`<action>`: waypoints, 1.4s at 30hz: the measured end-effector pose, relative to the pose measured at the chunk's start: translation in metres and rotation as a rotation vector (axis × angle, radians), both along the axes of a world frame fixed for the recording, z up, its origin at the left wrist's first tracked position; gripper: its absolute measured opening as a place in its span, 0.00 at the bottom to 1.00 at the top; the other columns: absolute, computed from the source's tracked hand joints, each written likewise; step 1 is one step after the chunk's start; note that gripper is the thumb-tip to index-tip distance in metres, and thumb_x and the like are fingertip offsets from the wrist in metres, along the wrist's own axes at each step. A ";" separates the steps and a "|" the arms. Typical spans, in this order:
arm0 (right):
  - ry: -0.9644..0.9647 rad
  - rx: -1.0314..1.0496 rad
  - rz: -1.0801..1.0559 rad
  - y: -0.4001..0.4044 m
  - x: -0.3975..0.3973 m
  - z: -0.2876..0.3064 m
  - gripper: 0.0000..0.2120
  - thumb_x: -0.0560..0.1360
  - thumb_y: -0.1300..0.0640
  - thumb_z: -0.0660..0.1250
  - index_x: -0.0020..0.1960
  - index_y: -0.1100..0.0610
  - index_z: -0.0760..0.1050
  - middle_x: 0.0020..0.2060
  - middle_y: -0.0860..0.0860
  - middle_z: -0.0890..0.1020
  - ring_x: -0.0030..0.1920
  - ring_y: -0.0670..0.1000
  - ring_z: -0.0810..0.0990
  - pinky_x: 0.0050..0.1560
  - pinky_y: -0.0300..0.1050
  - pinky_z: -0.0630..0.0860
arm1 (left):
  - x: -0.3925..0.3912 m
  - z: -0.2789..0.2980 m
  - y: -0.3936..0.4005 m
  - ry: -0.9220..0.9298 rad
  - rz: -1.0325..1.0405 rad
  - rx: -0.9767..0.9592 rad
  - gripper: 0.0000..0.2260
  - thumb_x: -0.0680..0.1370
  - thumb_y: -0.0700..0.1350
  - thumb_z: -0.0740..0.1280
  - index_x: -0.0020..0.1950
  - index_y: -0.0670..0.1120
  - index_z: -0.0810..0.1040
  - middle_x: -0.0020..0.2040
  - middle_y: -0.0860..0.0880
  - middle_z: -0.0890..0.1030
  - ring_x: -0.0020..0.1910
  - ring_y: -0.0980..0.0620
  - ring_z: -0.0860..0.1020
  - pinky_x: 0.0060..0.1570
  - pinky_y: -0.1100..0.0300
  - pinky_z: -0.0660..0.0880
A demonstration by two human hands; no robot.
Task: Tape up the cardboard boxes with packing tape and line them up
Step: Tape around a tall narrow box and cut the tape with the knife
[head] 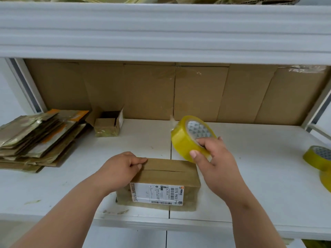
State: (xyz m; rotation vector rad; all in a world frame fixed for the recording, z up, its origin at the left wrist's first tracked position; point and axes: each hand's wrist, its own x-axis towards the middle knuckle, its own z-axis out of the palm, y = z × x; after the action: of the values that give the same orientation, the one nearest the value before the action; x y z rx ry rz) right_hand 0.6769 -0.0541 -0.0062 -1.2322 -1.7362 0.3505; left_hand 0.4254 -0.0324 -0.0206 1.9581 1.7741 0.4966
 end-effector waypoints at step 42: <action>-0.553 -0.116 0.148 -0.011 -0.073 0.008 0.15 0.78 0.35 0.54 0.53 0.44 0.70 0.55 0.40 0.77 0.63 0.43 0.70 0.78 0.53 0.39 | -0.032 -0.009 -0.018 -1.035 0.228 0.053 0.08 0.83 0.40 0.60 0.45 0.42 0.74 0.42 0.44 0.83 0.46 0.48 0.83 0.52 0.58 0.79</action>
State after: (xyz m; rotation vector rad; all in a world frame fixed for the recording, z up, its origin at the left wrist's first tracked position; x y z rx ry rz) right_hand 0.6041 -0.0649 0.0018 -1.3731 -2.3143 0.2074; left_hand 0.3931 -0.0502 -0.0293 1.1230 1.2629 1.3366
